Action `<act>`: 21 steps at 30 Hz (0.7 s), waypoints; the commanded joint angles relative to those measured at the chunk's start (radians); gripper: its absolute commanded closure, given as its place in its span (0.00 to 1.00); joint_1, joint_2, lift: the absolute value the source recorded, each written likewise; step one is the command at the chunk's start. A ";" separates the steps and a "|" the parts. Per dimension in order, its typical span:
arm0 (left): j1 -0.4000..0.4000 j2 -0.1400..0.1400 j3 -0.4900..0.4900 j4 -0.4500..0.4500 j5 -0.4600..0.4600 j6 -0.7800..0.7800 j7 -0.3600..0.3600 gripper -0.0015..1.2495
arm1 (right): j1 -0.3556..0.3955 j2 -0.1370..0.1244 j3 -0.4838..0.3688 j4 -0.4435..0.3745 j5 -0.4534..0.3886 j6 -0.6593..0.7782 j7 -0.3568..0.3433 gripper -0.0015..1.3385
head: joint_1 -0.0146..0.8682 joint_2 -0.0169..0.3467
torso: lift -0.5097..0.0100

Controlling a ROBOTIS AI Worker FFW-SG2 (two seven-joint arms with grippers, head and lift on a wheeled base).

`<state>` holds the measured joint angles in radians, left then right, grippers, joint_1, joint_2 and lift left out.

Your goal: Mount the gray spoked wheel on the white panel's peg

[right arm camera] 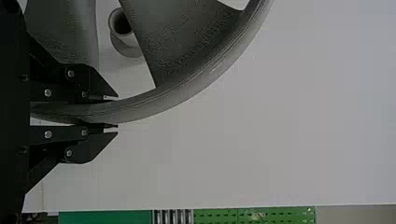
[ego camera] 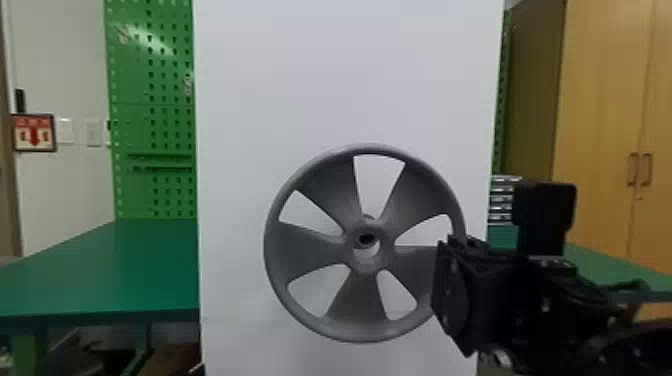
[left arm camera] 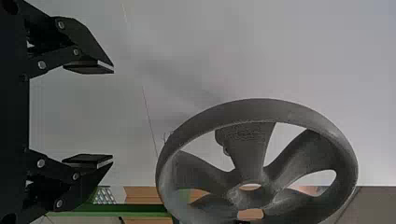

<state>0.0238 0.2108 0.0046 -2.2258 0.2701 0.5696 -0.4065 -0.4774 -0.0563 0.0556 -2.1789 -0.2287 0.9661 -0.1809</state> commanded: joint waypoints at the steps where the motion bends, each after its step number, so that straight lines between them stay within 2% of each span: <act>1: -0.004 0.001 -0.005 0.000 -0.002 0.003 0.000 0.45 | -0.013 0.000 -0.006 0.011 -0.021 0.000 -0.003 0.88 | 0.16 0.03 | 0.21; 21: -0.010 0.004 -0.011 0.001 0.000 0.006 0.000 0.45 | -0.024 -0.007 -0.010 0.021 -0.027 -0.010 -0.006 0.88 | 0.16 0.03 | 0.21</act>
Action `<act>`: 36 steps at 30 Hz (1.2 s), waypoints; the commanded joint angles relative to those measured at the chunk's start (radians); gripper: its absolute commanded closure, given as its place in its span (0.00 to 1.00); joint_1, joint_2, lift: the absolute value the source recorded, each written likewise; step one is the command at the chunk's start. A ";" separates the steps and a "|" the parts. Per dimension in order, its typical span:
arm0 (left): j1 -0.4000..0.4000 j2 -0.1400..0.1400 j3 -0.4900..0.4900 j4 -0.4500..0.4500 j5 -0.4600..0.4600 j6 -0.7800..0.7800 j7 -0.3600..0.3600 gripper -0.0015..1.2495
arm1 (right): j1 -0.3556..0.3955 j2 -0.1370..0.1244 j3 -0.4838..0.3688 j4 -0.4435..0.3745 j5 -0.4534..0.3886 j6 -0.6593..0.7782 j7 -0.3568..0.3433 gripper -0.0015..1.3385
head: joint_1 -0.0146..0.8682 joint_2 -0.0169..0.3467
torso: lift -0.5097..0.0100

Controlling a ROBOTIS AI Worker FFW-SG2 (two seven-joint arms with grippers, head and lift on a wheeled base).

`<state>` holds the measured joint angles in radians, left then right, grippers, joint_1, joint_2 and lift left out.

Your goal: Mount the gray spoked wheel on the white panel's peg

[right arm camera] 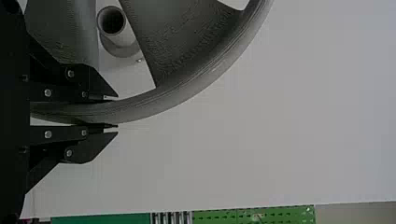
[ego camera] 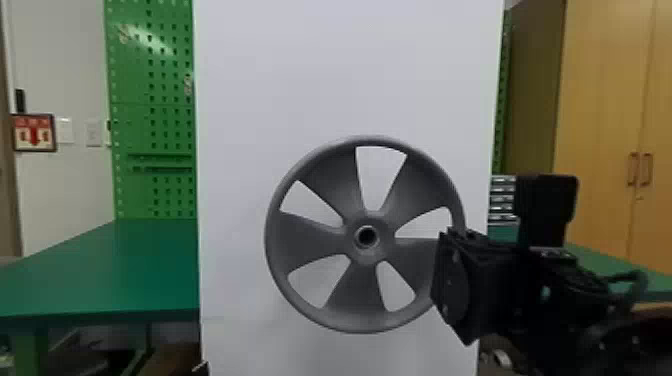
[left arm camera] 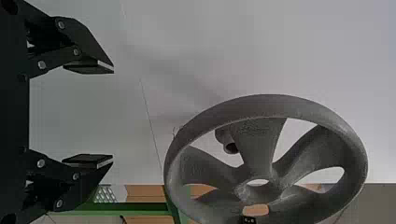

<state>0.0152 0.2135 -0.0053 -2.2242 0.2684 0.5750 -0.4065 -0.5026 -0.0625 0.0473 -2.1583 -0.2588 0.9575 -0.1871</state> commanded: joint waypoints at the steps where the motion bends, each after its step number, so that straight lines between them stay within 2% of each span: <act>1: -0.001 0.001 -0.001 0.000 0.002 0.000 0.000 0.45 | 0.001 0.000 -0.001 0.000 0.003 -0.002 0.000 0.88 | 0.16 0.03 | 0.21; 10: -0.003 0.001 -0.005 0.001 0.002 0.000 0.000 0.45 | -0.005 -0.002 -0.003 0.015 0.019 -0.019 -0.002 0.88 | 0.16 0.03 | 0.21; 23: -0.004 0.001 -0.010 0.001 0.002 0.000 0.000 0.45 | -0.034 -0.010 0.013 0.104 0.023 -0.072 0.000 0.88 | 0.16 0.03 | 0.21; 36: -0.007 0.003 -0.012 0.003 0.005 0.000 0.000 0.45 | -0.059 -0.013 0.016 0.158 0.019 -0.108 0.000 0.88 | 0.16 0.03 | 0.21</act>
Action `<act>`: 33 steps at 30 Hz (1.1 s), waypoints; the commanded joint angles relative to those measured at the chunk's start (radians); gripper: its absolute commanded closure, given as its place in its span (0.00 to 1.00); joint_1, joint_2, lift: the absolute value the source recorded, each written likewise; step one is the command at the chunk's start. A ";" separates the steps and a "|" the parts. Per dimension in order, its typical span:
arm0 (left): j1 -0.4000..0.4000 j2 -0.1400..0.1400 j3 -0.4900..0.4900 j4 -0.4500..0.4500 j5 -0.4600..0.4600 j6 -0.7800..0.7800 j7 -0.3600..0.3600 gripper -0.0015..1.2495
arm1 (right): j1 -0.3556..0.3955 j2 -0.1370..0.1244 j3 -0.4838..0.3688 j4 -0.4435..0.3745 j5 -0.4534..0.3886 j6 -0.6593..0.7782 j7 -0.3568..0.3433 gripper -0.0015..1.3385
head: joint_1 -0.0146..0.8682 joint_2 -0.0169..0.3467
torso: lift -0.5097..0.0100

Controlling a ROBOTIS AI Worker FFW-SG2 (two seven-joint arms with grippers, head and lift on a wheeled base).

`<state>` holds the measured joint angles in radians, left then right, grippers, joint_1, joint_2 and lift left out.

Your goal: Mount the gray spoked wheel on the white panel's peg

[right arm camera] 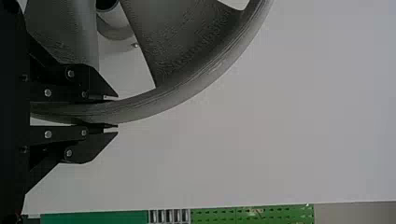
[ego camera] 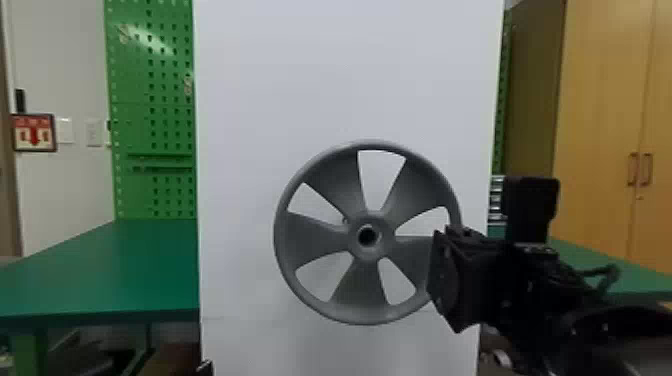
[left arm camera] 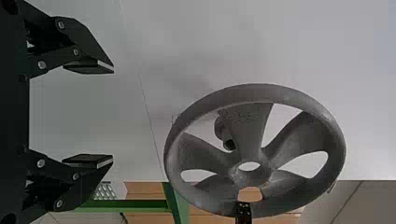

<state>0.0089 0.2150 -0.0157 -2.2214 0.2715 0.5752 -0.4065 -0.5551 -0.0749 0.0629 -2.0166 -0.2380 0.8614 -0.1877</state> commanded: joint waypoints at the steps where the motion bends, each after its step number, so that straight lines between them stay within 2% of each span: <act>1: -0.001 0.001 -0.001 0.000 0.002 0.000 0.000 0.45 | -0.008 0.000 -0.002 0.019 -0.001 -0.013 -0.001 0.88 | 0.16 0.03 | 0.21; 25: -0.009 0.010 -0.009 0.005 0.008 0.000 0.000 0.45 | -0.043 -0.008 -0.002 0.114 0.003 -0.059 0.001 0.88 | 0.16 0.03 | 0.21; 33: -0.009 0.010 -0.009 0.005 0.009 0.000 0.000 0.45 | -0.063 -0.009 -0.006 0.164 -0.026 -0.087 0.002 0.88 | 0.16 0.03 | 0.21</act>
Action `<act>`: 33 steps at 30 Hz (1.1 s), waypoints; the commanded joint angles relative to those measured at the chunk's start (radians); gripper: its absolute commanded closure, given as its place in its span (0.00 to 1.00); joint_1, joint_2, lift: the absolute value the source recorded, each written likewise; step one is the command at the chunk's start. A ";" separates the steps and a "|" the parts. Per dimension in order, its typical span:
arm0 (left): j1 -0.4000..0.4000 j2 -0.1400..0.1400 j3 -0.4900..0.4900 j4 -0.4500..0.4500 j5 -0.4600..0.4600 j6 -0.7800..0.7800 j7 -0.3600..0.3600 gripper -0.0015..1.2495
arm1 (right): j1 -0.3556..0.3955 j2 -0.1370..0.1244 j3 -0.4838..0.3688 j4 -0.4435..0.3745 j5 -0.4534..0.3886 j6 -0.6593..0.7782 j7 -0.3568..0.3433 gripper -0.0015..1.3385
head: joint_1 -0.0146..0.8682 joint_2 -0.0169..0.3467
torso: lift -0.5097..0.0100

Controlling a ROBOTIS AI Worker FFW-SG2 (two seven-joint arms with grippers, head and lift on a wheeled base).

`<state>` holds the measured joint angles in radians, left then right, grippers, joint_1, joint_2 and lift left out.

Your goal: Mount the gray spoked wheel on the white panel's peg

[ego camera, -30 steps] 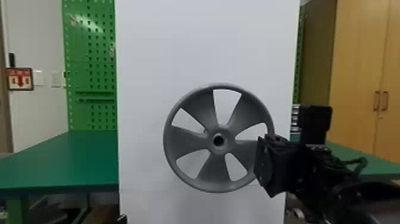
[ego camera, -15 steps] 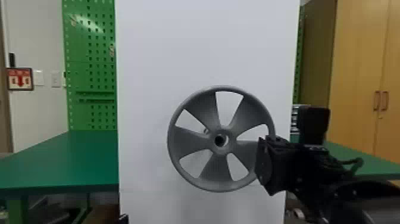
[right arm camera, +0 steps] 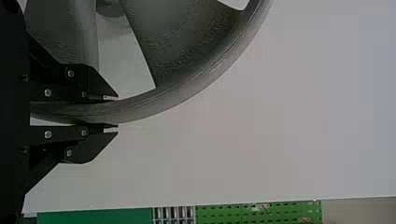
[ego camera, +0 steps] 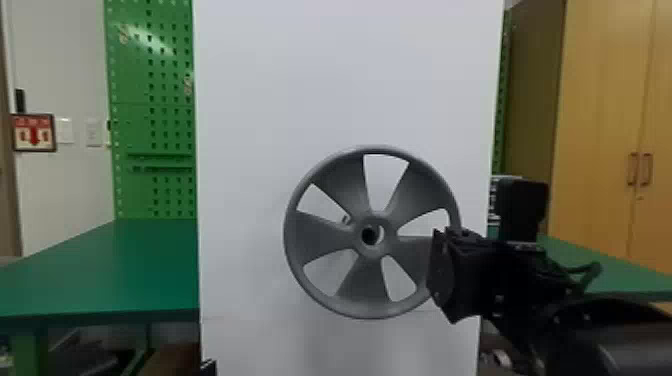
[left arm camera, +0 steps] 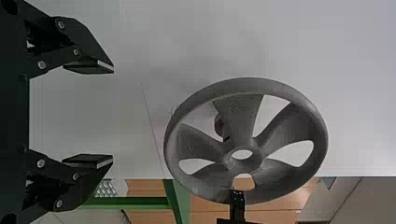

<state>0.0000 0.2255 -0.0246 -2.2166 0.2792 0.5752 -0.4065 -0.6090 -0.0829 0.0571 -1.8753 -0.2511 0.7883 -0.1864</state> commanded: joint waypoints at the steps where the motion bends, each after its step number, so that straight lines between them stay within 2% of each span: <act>1: 0.000 0.000 0.000 0.000 0.000 0.000 0.000 0.45 | -0.012 -0.001 0.000 0.027 -0.013 -0.015 0.002 0.88 | 0.16 0.03 | 0.21; 6: 0.000 0.000 0.000 0.000 0.002 0.000 0.000 0.45 | -0.021 -0.003 -0.008 0.048 -0.024 -0.026 0.031 0.88 | 0.16 0.03 | 0.21; 17: 0.000 0.000 0.000 0.000 0.000 0.000 0.000 0.45 | -0.031 -0.011 -0.014 0.087 -0.019 -0.038 0.042 0.88 | 0.16 0.03 | 0.21; 27: -0.002 0.000 -0.002 0.000 0.002 -0.001 0.000 0.45 | -0.043 -0.015 -0.028 0.162 0.009 -0.086 0.142 0.88 | 0.16 0.03 | 0.21; 33: -0.002 0.000 -0.002 0.000 0.000 -0.001 0.000 0.45 | -0.044 -0.015 -0.029 0.176 0.018 -0.106 0.159 0.88 | 0.16 0.03 | 0.21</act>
<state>-0.0014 0.2255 -0.0265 -2.2166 0.2799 0.5741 -0.4065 -0.6525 -0.0972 0.0283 -1.7082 -0.2404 0.6942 -0.0312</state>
